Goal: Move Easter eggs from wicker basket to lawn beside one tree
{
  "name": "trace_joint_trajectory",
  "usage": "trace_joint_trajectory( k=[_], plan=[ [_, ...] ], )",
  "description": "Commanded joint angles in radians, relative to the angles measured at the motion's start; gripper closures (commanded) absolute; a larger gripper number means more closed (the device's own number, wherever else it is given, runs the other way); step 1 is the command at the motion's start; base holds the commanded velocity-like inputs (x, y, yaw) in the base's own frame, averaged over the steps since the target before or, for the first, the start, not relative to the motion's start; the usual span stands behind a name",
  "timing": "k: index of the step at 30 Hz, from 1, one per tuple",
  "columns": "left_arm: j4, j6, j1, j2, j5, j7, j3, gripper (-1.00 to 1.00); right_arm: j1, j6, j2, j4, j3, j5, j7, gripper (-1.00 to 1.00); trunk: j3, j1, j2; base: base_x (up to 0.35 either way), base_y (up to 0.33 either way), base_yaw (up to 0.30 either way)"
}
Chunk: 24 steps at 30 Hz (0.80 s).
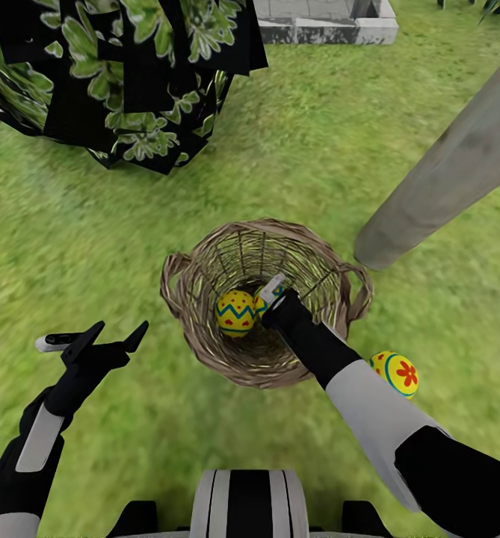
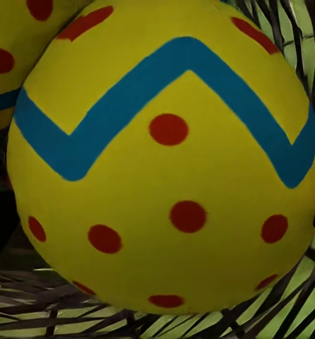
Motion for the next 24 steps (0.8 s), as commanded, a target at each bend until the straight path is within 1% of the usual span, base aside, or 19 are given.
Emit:
trace_joint_trajectory(
  k=[1, 6, 14, 18, 20, 22, 24],
  plan=[
    [0.000, 0.009, 0.000, 0.000, 0.003, -0.001, 0.000, -1.00, 0.000, 0.008, 0.000, 0.055, 0.003, -0.028, 0.011, 1.00, -0.005, 0.001, 0.000, 0.000, 0.000, 0.000],
    [0.001, 0.010, 0.000, 0.000, 0.003, -0.001, 0.000, -1.00, 0.000, 0.008, 0.001, 0.054, 0.003, -0.028, 0.011, 1.00, -0.008, 0.001, -0.001, 0.000, 0.000, 0.000],
    [0.002, 0.010, -0.001, 0.000, 0.002, -0.001, 0.000, -1.00, 0.000, 0.008, 0.001, 0.053, 0.003, -0.027, 0.011, 1.00, 0.015, -0.002, 0.001, 0.000, 0.000, 0.000],
    [0.002, 0.010, 0.000, 0.000, 0.001, -0.001, 0.000, -1.00, 0.000, 0.008, 0.001, 0.051, 0.003, -0.026, 0.010, 1.00, 0.019, -0.002, 0.001, 0.000, 0.000, 0.000],
    [0.002, 0.009, 0.000, 0.000, 0.001, -0.001, 0.000, -1.00, 0.000, 0.008, 0.000, 0.050, 0.003, -0.026, 0.007, 1.00, 0.026, -0.003, 0.002, 0.000, 0.000, 0.000],
    [0.002, 0.009, -0.001, 0.000, 0.002, -0.001, 0.000, -1.00, 0.000, 0.008, 0.000, 0.050, 0.003, -0.026, 0.007, 1.00, 0.026, -0.003, 0.002, 0.000, 0.000, 0.000],
    [0.002, 0.009, -0.001, 0.000, 0.001, -0.001, 0.000, -1.00, 0.000, 0.008, 0.000, 0.050, 0.003, -0.026, 0.007, 1.00, 0.034, -0.004, 0.002, 0.000, 0.000, 0.000]
  ],
)
